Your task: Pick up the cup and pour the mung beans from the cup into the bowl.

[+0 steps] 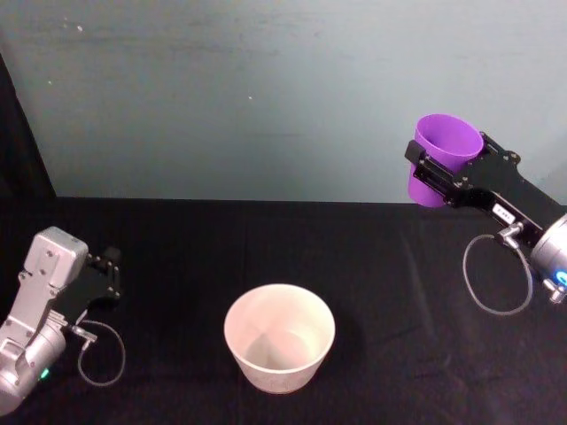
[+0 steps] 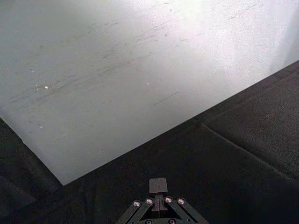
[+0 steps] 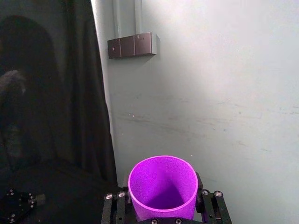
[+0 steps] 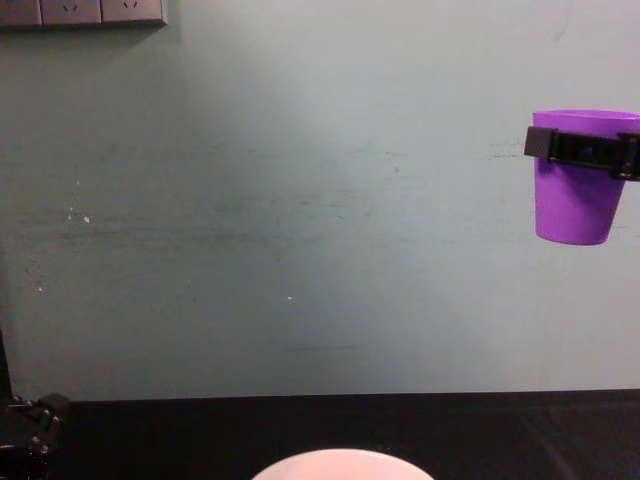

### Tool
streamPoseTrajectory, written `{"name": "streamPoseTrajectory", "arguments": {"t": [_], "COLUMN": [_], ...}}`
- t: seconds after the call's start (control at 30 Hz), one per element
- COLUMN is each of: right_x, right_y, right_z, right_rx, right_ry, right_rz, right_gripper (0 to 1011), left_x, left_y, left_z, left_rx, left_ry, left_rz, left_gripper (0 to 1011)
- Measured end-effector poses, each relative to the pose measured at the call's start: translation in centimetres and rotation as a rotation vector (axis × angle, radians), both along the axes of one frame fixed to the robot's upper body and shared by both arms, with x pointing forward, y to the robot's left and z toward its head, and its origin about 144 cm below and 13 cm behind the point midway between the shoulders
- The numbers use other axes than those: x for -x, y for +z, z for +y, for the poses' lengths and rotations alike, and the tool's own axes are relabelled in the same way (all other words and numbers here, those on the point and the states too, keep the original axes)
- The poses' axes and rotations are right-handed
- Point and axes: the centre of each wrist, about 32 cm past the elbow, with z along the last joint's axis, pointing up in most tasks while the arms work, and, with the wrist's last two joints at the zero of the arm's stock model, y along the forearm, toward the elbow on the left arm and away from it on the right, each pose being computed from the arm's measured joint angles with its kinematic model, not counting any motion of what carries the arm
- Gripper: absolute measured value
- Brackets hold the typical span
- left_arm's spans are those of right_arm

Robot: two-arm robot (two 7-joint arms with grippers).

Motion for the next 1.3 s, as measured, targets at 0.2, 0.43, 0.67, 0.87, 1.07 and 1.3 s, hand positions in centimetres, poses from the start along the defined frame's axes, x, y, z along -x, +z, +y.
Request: {"name": "streamPoseTrajectory", "arguments": {"t": [0.2, 0.43, 0.67, 0.87, 1.07, 1.3], "right_x": [0.00, 0.00, 0.00, 0.00, 0.00, 0.00], "right_y": [0.00, 0.00, 0.00, 0.00, 0.00, 0.00], "right_z": [0.00, 0.00, 0.00, 0.00, 0.00, 0.00], "right_rx": [0.000, 0.000, 0.000, 0.000, 0.000, 0.000], "right_ry": [0.000, 0.000, 0.000, 0.000, 0.000, 0.000], "right_rz": [0.000, 0.000, 0.000, 0.000, 0.000, 0.000], "right_gripper": [737, 737, 737, 737, 737, 737], "left_x": [0.00, 0.00, 0.00, 0.00, 0.00, 0.00], "left_y": [0.00, 0.00, 0.00, 0.00, 0.00, 0.00], "left_z": [0.00, 0.00, 0.00, 0.00, 0.00, 0.00], "left_rx": [0.000, 0.000, 0.000, 0.000, 0.000, 0.000], "left_ry": [0.000, 0.000, 0.000, 0.000, 0.000, 0.000], "left_rz": [0.000, 0.000, 0.000, 0.000, 0.000, 0.000], "left_gripper": [0, 0, 0, 0, 0, 0]}}
